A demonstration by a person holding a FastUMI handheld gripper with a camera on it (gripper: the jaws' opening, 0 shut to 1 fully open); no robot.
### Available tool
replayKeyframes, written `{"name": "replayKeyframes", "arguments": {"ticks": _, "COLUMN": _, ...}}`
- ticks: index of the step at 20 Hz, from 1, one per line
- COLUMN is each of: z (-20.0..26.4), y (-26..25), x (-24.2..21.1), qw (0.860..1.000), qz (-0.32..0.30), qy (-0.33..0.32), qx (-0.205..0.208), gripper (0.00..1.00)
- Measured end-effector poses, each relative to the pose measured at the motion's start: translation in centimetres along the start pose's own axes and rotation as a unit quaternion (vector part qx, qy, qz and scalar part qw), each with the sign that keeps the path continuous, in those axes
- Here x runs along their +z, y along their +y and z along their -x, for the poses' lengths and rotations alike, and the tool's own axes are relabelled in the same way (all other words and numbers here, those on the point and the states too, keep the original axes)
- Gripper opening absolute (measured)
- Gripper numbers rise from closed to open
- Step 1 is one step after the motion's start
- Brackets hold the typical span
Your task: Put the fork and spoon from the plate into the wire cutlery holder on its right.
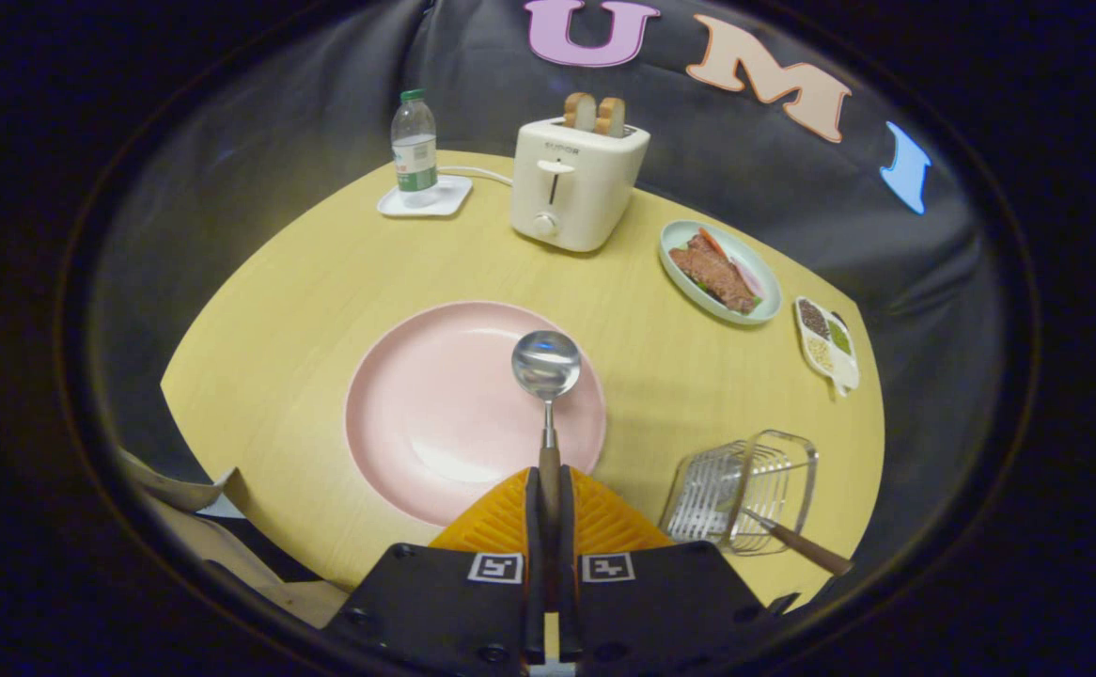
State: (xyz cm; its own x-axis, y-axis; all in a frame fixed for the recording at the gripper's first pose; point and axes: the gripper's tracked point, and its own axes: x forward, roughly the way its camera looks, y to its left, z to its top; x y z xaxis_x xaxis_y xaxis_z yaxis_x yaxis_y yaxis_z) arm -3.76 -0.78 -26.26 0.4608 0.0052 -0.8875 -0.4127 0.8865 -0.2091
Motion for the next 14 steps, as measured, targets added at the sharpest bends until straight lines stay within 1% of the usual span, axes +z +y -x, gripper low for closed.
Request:
{"name": "replayKeyframes", "arguments": {"ticks": 5, "z": 2.6, "y": -5.2, "x": -0.5, "qw": 0.999, "qz": 0.037, "qy": 0.024, "qx": -0.012, "gripper": 0.09}}
{"name": "replayKeyframes", "arguments": {"ticks": 8, "z": 4.3, "y": -7.6, "x": -0.6, "qw": 0.998, "qz": 0.056, "qy": 0.037, "qx": -0.009, "gripper": 0.09}}
{"name": "replayKeyframes", "arguments": {"ticks": 10, "z": 5.1, "y": -9.7, "x": -0.7, "qw": 0.996, "qz": 0.074, "qy": 0.049, "qx": -0.013, "gripper": 0.09}}
{"name": "replayKeyframes", "arguments": {"ticks": 12, "z": 5.7, "y": -12.4, "x": -1.0, "qw": 0.993, "qz": 0.096, "qy": 0.063, "qx": -0.027, "gripper": 0.09}}
{"name": "replayKeyframes", "arguments": {"ticks": 14, "z": 6.1, "y": -13.9, "x": -1.8, "qw": 0.99, "qz": 0.11, "qy": 0.087, "qx": -0.023, "gripper": 0.09}}
